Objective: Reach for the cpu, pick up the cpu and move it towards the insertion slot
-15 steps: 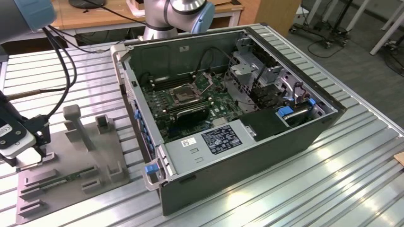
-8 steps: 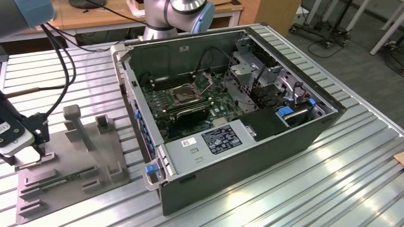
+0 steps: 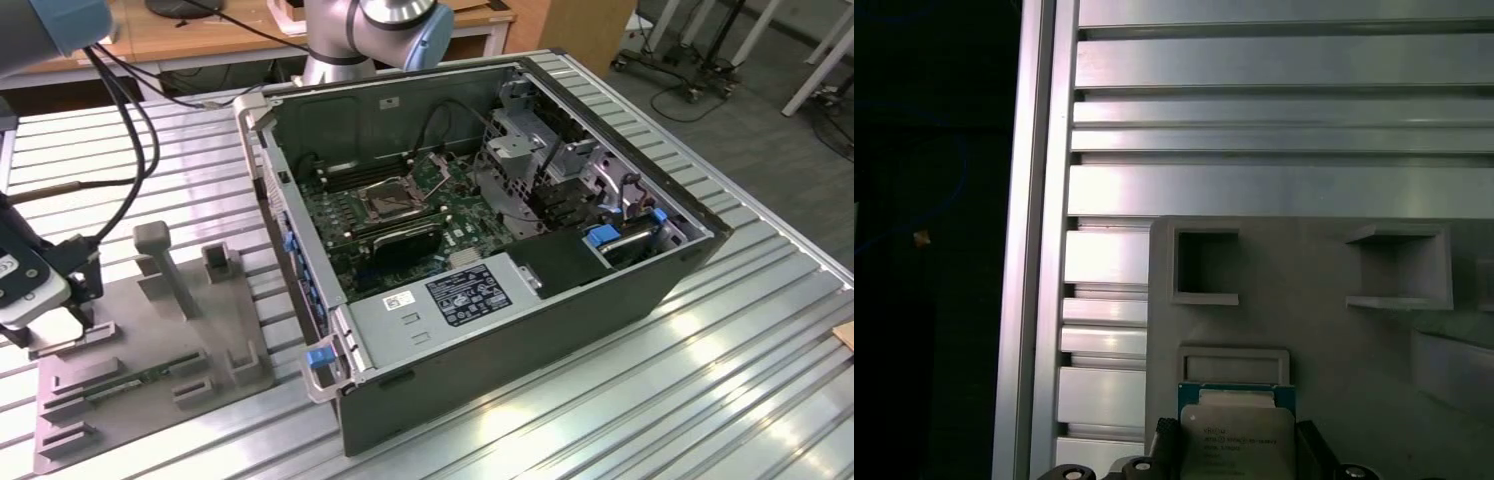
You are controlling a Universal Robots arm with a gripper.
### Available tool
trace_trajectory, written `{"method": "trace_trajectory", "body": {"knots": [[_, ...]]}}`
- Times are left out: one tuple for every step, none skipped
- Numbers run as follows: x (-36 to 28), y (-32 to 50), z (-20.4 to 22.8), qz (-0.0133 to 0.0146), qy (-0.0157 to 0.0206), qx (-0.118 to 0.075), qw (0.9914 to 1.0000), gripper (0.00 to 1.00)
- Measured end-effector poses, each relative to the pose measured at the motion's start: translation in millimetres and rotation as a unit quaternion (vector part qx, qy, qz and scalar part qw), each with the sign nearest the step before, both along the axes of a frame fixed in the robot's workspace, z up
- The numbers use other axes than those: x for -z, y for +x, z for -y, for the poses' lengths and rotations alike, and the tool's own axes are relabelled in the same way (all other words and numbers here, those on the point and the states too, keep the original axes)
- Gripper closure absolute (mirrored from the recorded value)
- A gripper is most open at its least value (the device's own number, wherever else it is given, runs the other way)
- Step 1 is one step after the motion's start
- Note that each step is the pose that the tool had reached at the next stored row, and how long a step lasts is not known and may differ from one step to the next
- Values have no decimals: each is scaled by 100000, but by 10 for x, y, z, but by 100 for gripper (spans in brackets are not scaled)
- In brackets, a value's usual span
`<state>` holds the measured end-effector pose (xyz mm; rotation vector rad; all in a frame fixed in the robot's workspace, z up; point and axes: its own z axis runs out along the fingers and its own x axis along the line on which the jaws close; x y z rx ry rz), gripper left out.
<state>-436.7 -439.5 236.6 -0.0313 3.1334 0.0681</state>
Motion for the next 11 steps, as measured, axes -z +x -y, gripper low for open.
{"method": "trace_trajectory", "body": {"knots": [[-1,0,0,1,0,-1,100000,46],[-6,0,0,-11,-7,0,100000,46],[-11,0,0,-20,-13,-1,100000,46],[-17,0,0,-15,-8,-1,100000,46],[-23,0,0,-1,-2,-2,100000,46],[-32,0,0,-7,-5,1,100000,46],[-40,0,0,-1,0,0,100000,46],[-49,0,0,-2,-2,1,100000,46],[-57,0,0,1,0,0,100000,46],[-66,0,0,-2,-2,0,100000,46],[-72,0,0,-1,1,0,100000,46]]}}
